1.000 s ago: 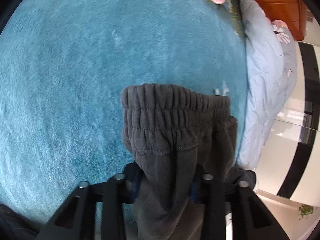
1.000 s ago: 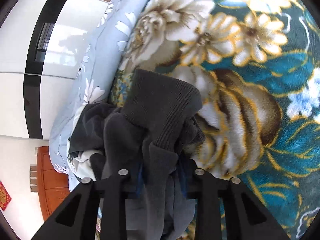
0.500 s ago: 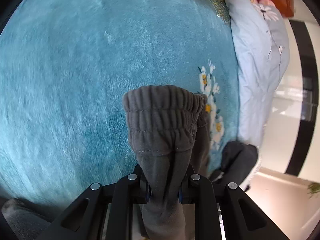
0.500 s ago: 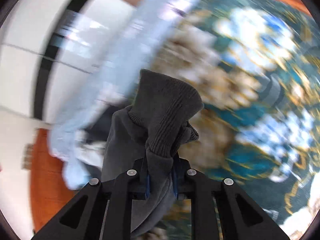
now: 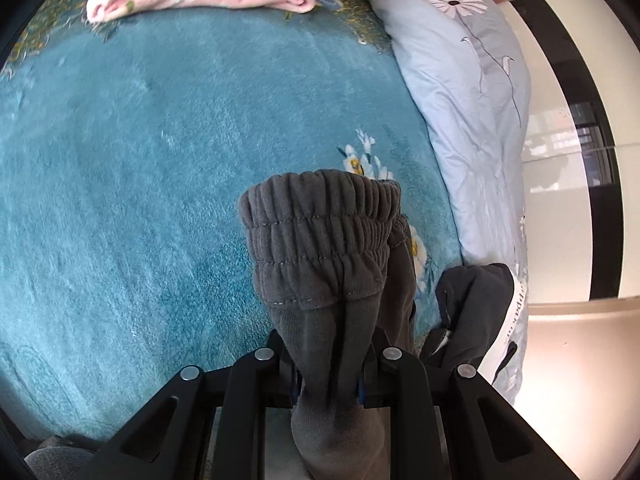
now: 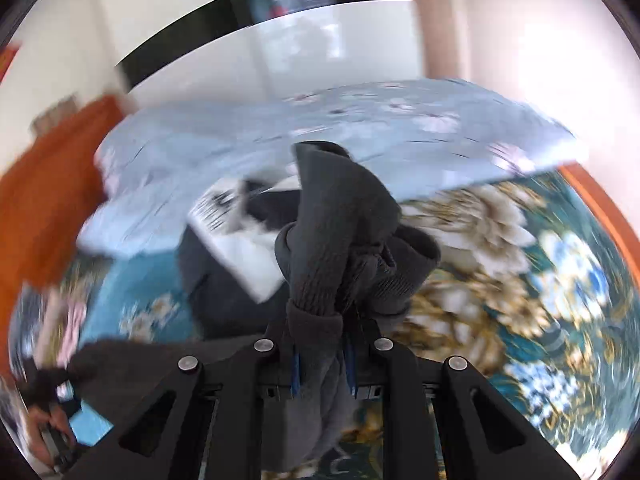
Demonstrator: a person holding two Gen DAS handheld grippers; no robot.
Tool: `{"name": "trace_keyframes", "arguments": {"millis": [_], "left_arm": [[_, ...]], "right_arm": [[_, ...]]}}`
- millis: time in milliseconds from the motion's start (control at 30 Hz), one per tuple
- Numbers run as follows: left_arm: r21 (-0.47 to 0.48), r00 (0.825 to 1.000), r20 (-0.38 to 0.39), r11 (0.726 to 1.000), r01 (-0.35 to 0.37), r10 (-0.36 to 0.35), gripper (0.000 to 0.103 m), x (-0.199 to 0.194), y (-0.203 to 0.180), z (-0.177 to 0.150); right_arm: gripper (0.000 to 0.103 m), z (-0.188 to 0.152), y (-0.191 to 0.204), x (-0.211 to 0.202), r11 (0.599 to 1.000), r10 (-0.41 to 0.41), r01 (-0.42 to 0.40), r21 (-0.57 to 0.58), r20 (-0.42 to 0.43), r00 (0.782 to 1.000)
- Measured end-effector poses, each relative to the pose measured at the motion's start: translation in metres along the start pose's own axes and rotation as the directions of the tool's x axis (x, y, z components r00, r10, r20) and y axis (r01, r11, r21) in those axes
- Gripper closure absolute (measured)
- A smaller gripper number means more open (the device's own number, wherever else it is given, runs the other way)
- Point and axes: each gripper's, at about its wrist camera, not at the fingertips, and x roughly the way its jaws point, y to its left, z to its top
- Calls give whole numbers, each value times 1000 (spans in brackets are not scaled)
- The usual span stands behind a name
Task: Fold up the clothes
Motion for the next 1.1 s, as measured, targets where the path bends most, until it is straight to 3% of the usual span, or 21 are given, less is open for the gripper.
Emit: {"name": "trace_keyframes", "arguments": {"millis": [200, 367, 433, 567, 667, 733, 867, 967, 1100], "left_arm": [[31, 1000, 10, 1000, 0, 0, 82, -15, 13, -4], [10, 1000, 4, 1000, -1, 1, 82, -4, 20, -4], [4, 1000, 2, 1000, -2, 2, 81, 1, 20, -3], [9, 1000, 3, 1000, -5, 5, 81, 5, 18, -4], [6, 1000, 0, 1000, -5, 5, 80, 8, 18, -4], [4, 1000, 2, 1000, -7, 7, 80, 9, 18, -4], [3, 1000, 7, 1000, -14, 14, 79, 10, 17, -5], [2, 1000, 10, 1000, -17, 17, 79, 11, 18, -7], [-9, 1000, 6, 1000, -24, 24, 78, 12, 20, -7]], "right_arm": [[86, -44, 136, 61, 964, 9, -44, -263, -133, 991], [82, -100, 193, 95, 899, -75, -28, -438, -215, 974], [81, -106, 197, 99, 886, -65, -57, -460, -246, 967], [59, -118, 205, 104, 864, -27, -136, -485, -314, 949], [57, -110, 199, 93, 875, 138, -295, -384, -386, 912], [54, -98, 185, 83, 888, 221, -343, -305, -371, 902], [53, -76, 149, 95, 942, 189, -265, -205, -329, 925], [53, -80, 141, 120, 954, 176, -254, -161, -388, 905], [51, -91, 156, 139, 947, 151, -254, -196, -424, 893]]}}
